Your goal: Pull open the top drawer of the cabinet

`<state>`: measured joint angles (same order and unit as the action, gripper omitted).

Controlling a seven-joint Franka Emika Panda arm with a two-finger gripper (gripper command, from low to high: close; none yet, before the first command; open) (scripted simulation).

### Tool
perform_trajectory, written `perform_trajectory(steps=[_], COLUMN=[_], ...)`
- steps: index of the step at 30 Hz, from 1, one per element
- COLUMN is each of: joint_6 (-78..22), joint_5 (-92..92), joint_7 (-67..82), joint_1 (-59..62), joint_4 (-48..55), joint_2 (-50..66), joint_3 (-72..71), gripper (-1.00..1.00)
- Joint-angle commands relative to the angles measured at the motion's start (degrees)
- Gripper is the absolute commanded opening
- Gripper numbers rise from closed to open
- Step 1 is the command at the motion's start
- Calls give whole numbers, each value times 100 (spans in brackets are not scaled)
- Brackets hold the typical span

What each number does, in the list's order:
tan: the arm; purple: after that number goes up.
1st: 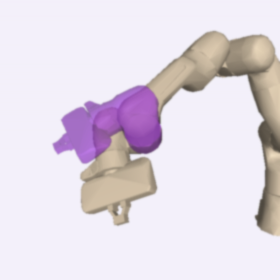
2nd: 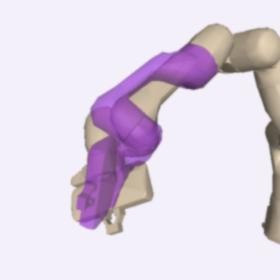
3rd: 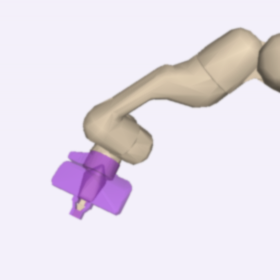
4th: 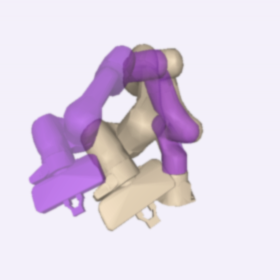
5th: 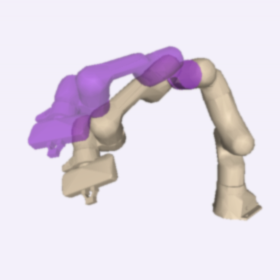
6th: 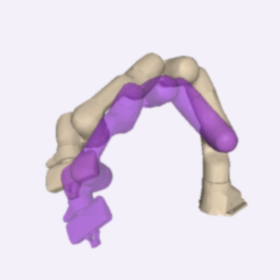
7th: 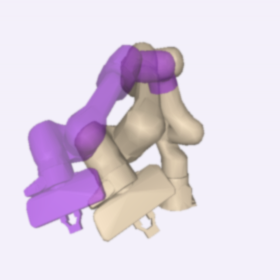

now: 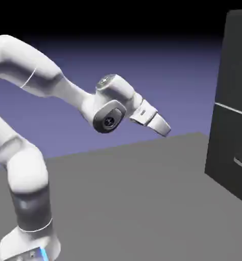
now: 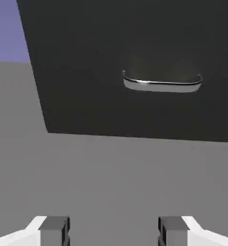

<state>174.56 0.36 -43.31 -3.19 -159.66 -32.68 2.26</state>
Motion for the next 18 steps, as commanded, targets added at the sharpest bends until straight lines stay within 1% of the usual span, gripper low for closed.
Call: perform_trajectory(steps=[1,18], joint_6=[46,821], joint_5=[30,545], joint_7=[-71,-1279], joint_1=[-208,-3738], joint_4=[111,2000], joint_2=[-1,-26], joint_3=[188,3378], gripper=[0,0])
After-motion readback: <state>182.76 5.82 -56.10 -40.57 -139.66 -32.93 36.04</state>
